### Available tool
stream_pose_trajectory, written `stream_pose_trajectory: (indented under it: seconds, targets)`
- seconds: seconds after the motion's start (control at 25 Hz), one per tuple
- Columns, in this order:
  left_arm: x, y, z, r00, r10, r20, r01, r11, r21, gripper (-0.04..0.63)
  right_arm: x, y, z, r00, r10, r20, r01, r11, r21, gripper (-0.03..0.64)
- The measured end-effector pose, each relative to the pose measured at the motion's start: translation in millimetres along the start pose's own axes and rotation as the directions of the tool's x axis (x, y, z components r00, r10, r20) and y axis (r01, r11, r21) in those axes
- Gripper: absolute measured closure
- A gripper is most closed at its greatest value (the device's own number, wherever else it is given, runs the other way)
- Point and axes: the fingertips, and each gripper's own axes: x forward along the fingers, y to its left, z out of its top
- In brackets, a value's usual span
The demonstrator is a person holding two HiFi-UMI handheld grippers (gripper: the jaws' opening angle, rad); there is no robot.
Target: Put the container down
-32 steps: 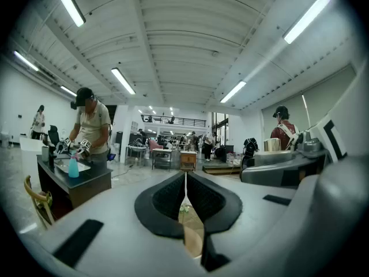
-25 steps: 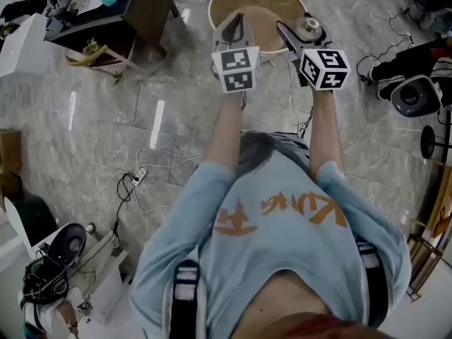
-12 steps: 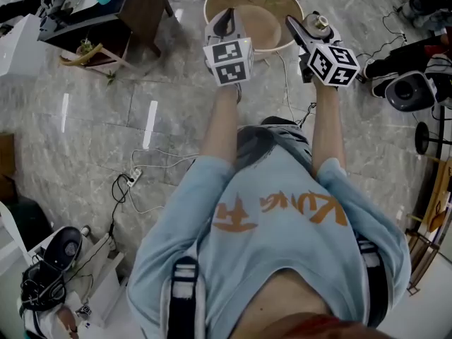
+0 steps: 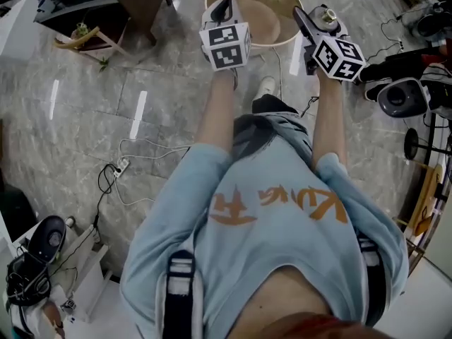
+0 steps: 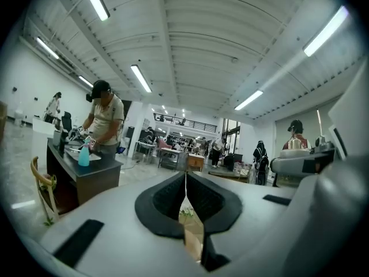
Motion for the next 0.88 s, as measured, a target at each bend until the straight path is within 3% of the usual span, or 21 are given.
stream_pose_trajectory:
  seconds: [0.36, 0.56, 0.88]
  targets:
    - [14, 17, 31, 0.999, -0.002, 0.043, 0.001, 1.0, 0.016, 0.563, 16, -4, 26, 0.998, 0.024, 0.062, -0.023, 0.999, -0.025, 0.256]
    - [31, 3, 26, 0.998, -0.059, 0.022, 0.058, 0.997, 0.048, 0.563, 32, -9, 21, 0.997, 0.045, 0.061, -0.044, 0.999, -0.022, 0.256]
    - [78, 1, 25, 0.999, -0.035, -0.016, 0.036, 0.999, 0.039, 0.563, 67, -42, 26, 0.995, 0.067, 0.07, -0.067, 0.998, 0.007, 0.256]
